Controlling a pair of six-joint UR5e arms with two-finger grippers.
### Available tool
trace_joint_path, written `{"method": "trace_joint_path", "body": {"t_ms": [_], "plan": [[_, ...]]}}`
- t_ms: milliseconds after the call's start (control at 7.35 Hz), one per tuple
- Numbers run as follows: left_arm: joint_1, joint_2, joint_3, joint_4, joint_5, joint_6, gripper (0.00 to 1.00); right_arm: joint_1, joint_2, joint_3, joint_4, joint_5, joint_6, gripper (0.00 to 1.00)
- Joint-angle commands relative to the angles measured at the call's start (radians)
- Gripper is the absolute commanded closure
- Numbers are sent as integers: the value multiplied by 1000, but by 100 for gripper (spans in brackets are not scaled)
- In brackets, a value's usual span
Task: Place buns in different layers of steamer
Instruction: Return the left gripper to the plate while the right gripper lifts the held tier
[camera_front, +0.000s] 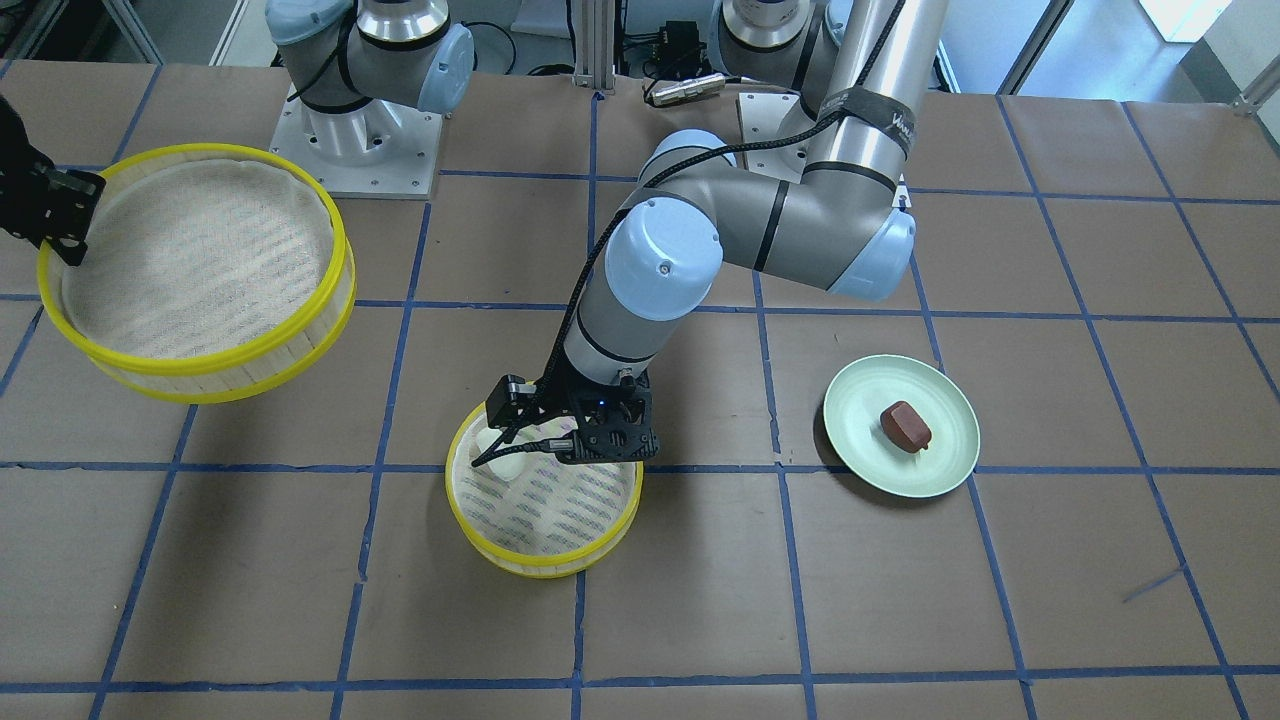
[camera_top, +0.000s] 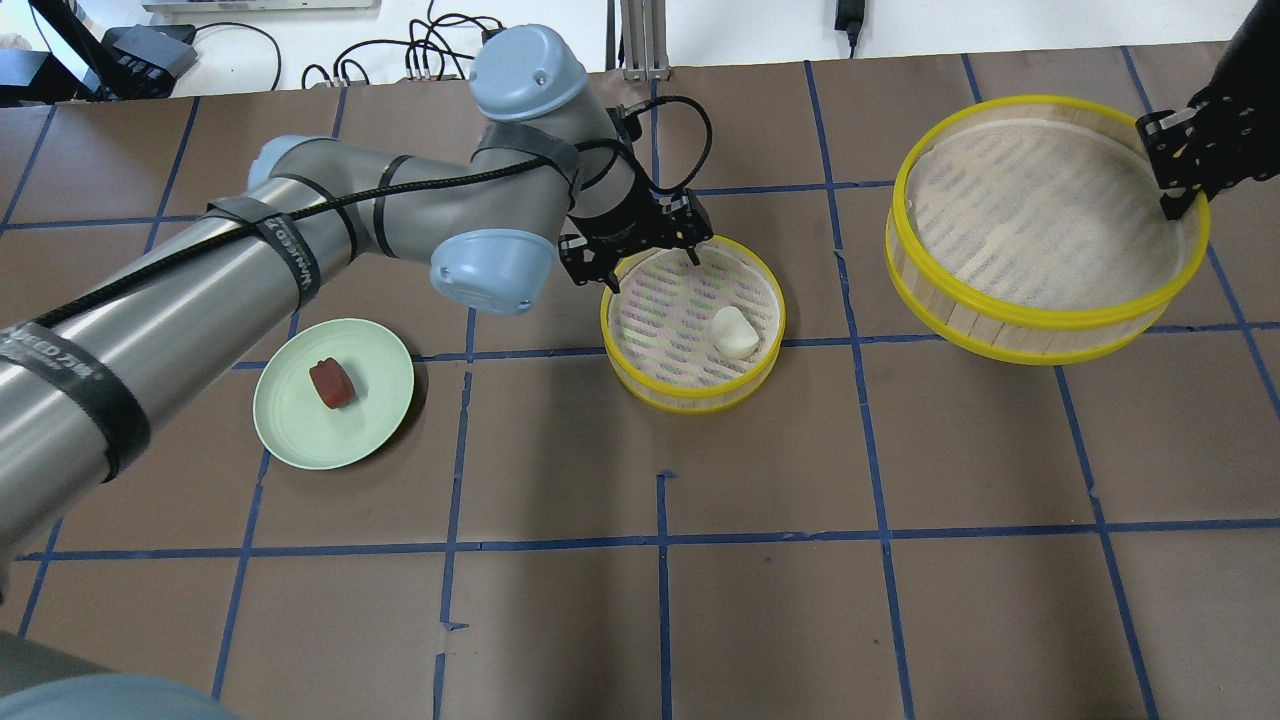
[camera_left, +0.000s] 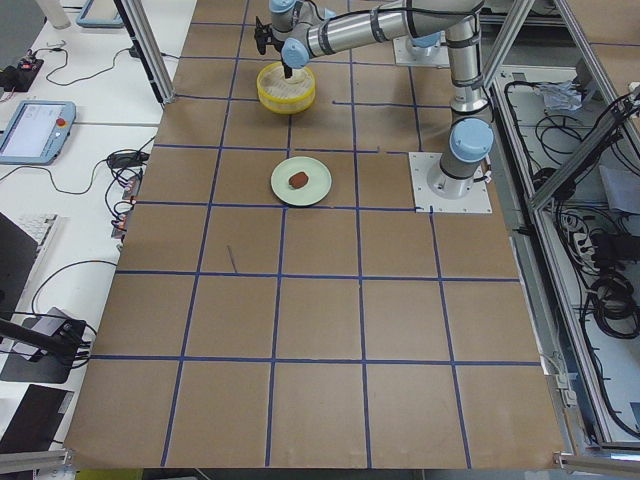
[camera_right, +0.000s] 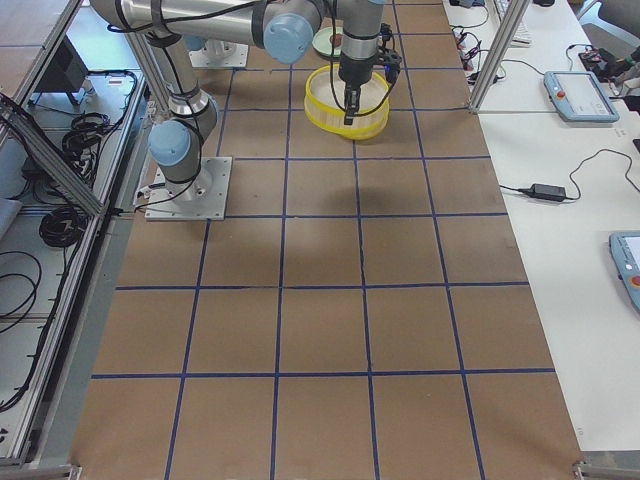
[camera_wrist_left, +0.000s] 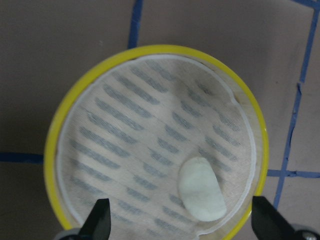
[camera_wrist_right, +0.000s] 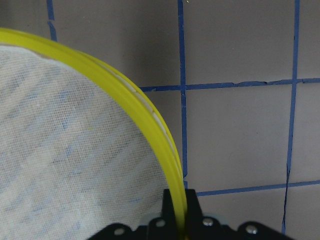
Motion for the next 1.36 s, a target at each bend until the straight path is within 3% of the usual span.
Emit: {"method": "trace_joint_path", "body": {"t_ms": [0,272,680,816,1224], "plan": [[206,89,-30,-171,54,292,0,2,-1,3,0,6,3,82],[338,155,-123,-201,165,441,0,6,-3,6,2,12,6,82],[551,136,-229,-163,186,664,0,199,72,17,-83,8,238,82],[579,114,-231,-158,190,763,0,274,112,19,-142,8,316,83],[595,68,-306,-102,187,764,5,392,224,69,-259,24,451,83]]}}
